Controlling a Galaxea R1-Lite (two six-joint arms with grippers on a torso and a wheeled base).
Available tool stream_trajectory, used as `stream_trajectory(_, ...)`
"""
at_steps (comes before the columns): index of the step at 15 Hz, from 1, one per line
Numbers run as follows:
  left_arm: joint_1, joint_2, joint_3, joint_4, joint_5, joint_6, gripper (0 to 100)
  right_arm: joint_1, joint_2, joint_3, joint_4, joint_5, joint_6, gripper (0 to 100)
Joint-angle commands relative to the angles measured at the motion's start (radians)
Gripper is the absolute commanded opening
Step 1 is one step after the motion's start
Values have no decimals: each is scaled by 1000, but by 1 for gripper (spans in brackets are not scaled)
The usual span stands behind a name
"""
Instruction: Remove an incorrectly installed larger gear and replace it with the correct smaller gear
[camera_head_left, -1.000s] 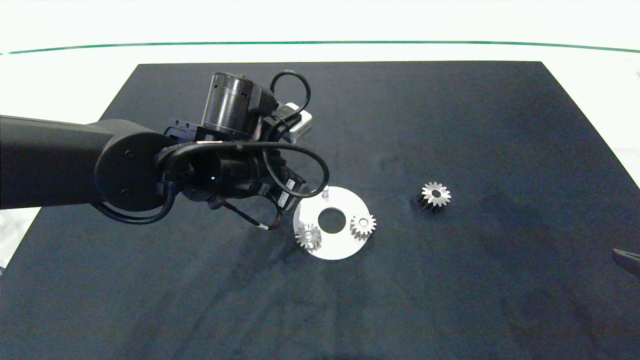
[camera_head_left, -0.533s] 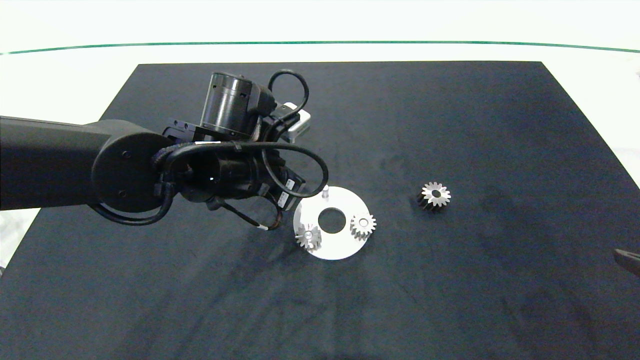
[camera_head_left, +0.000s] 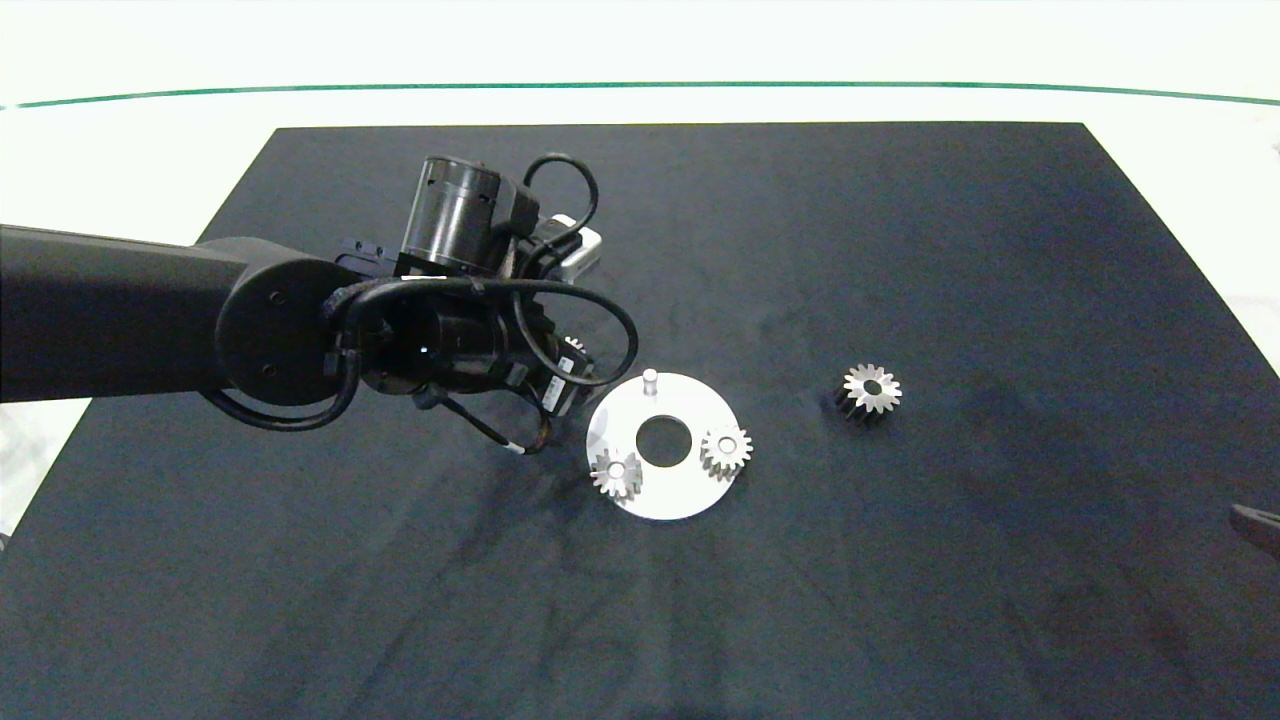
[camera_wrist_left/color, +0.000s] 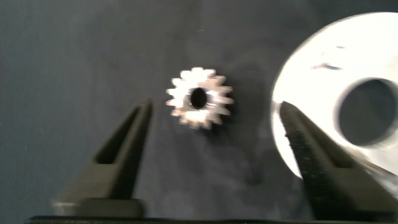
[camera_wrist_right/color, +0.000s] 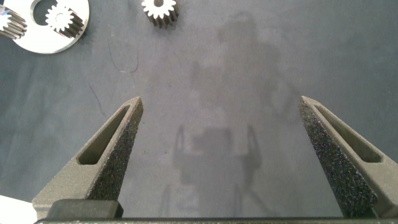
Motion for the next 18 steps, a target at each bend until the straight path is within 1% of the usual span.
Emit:
stream_trajectory(1, 29, 38, -36, 13, 2, -2, 100, 0, -1, 1, 2, -1, -1, 100)
stream_trajectory(4, 44, 44, -43, 14, 2, -7, 100, 0, -1, 1, 2, 1, 1, 100)
stream_trajectory(15, 41, 76, -53, 10, 2, -24, 100, -10, -3, 7, 2, 4, 1, 100)
stream_trajectory(16, 43, 80, -53, 10, 2, -30, 99, -10, -1, 7, 2, 4, 1, 100)
stream_trajectory(18, 44, 84, -54, 10, 2, -34, 95, -10, -1, 7, 2, 4, 1, 100)
